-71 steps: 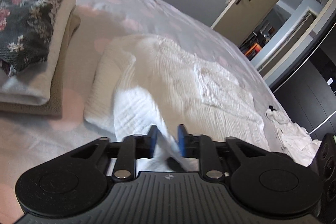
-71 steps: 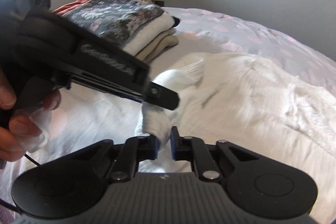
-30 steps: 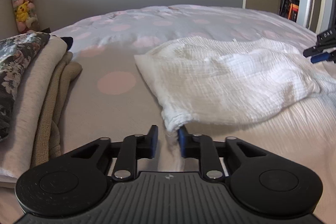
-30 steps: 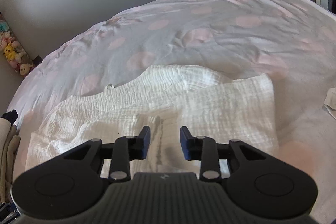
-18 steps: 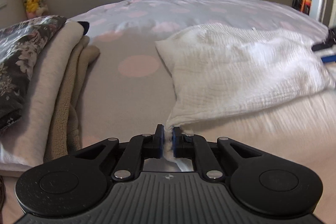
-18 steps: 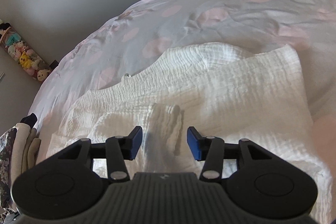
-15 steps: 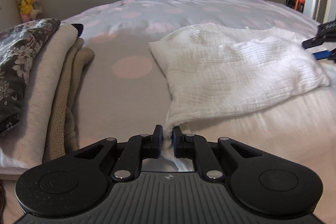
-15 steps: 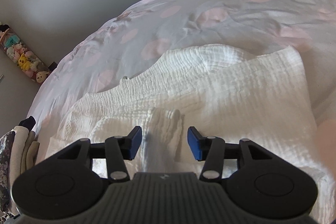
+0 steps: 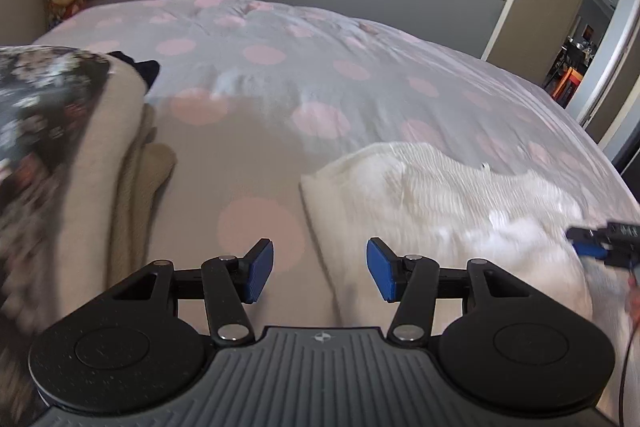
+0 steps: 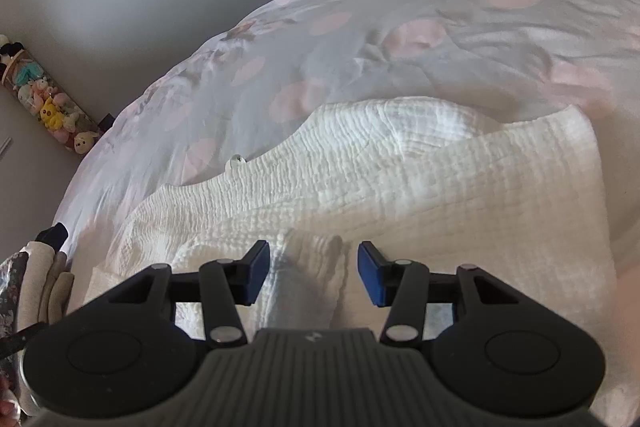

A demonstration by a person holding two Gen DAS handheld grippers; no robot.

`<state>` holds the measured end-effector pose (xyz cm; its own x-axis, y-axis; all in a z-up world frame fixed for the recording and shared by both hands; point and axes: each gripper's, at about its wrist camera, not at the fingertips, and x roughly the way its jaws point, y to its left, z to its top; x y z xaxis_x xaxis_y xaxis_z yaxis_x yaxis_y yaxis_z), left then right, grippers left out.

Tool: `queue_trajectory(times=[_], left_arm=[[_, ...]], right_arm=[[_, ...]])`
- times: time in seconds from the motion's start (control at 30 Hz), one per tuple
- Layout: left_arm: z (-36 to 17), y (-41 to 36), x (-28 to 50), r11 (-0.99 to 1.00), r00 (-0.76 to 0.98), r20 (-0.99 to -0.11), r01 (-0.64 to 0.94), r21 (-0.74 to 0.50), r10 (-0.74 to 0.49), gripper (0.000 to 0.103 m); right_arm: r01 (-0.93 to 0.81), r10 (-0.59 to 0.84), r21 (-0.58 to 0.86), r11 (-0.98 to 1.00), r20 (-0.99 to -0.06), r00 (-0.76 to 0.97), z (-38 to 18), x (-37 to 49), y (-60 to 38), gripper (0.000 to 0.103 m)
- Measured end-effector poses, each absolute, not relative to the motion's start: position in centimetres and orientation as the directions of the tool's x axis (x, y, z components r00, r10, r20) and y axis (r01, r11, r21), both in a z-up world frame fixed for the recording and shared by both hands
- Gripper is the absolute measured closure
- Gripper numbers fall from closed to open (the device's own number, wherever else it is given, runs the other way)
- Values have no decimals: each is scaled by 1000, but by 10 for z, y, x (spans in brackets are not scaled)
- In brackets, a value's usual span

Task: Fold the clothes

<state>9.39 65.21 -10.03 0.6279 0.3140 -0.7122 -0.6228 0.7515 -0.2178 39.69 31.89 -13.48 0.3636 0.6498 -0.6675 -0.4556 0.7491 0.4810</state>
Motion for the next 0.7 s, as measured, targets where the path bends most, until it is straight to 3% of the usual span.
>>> queue_trajectory(times=[0.17, 0.23, 0.33, 0.37, 0.43, 0.6, 0.7], left_arm=[[-126, 675, 127, 703, 595, -737, -671, -235, 321, 56], [-136, 680, 135, 696, 588, -743, -678, -238, 319, 77], [-142, 676, 137, 721, 610, -727, -652, -235, 315, 101], [-140, 673, 136, 730, 623, -711, -643, -231, 325, 102], [-132, 667, 131, 741, 648, -674, -634, -221, 353, 102], [-102, 669, 123, 752, 673, -604, -636, -175, 428, 103], [-107, 673, 134, 748, 628, -635, -653, -116, 450, 103]], right_arm=[[-477, 683, 508, 717, -649, 335, -138, 397, 322, 54], [-494, 695, 511, 703, -642, 325, -140, 396, 324, 61], [-518, 706, 505, 690, -629, 326, -141, 396, 323, 83], [-522, 707, 504, 688, -627, 326, -142, 395, 322, 90], [-527, 712, 502, 686, -611, 344, -139, 393, 318, 95], [-549, 750, 518, 656, -526, 400, -120, 388, 308, 95], [-567, 752, 504, 652, -529, 394, -120, 388, 319, 95]])
